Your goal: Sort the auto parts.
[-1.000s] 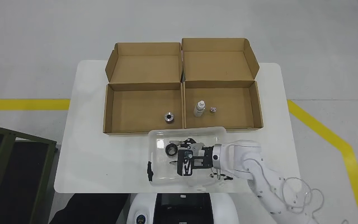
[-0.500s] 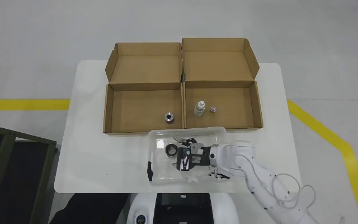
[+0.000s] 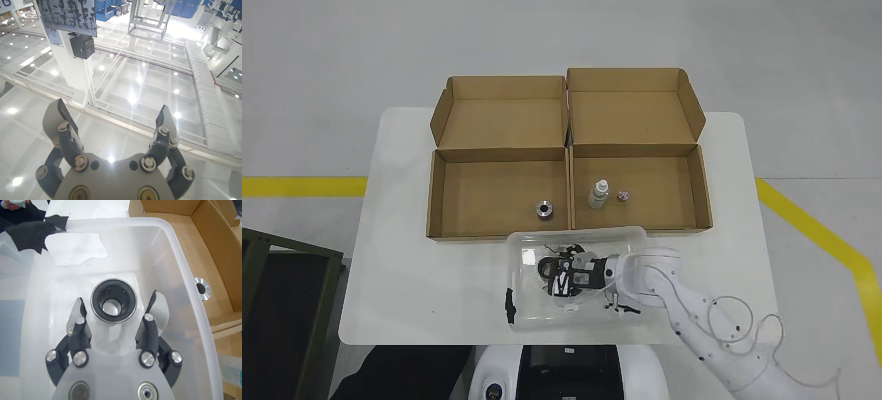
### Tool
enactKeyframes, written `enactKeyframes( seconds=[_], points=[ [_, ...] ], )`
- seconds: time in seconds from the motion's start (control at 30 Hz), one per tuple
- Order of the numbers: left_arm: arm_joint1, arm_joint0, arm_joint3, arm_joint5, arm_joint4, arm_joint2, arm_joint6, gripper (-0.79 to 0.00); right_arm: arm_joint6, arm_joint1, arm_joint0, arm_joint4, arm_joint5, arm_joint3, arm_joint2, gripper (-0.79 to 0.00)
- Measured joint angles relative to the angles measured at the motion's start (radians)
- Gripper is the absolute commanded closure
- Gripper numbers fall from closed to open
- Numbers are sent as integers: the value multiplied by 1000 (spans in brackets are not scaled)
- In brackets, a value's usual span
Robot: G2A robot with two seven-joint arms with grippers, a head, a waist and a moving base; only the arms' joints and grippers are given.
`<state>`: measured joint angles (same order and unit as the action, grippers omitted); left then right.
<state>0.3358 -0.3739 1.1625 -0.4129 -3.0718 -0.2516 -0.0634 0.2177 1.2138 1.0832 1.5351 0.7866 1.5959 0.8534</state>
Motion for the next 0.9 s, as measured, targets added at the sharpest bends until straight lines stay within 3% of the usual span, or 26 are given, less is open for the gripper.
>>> enactKeyframes(
  seconds=[0.03,0.1,0.17,0.27,0.3,0.7,0.9],
  points=[
    [0,0,0,0,0,0,0,-785,0,2,-6,-4,-1,-3,-6,-536],
    [0,0,0,0,0,0,0,-785,1,5,-14,-10,-2,-7,-11,-394],
    [0,0,0,0,0,0,0,-785,1,6,-19,-13,-3,-10,-13,-323],
    [0,0,0,0,0,0,0,-785,2,6,-22,-21,1,-13,-14,-34],
    [0,0,0,0,0,0,0,-785,1,6,-21,-26,4,-14,-13,0],
    [0,0,0,0,0,0,0,-785,-10,-10,16,-100,44,77,45,0],
    [0,0,0,0,0,0,0,-785,-15,-22,55,-214,63,143,102,0]
  ],
)
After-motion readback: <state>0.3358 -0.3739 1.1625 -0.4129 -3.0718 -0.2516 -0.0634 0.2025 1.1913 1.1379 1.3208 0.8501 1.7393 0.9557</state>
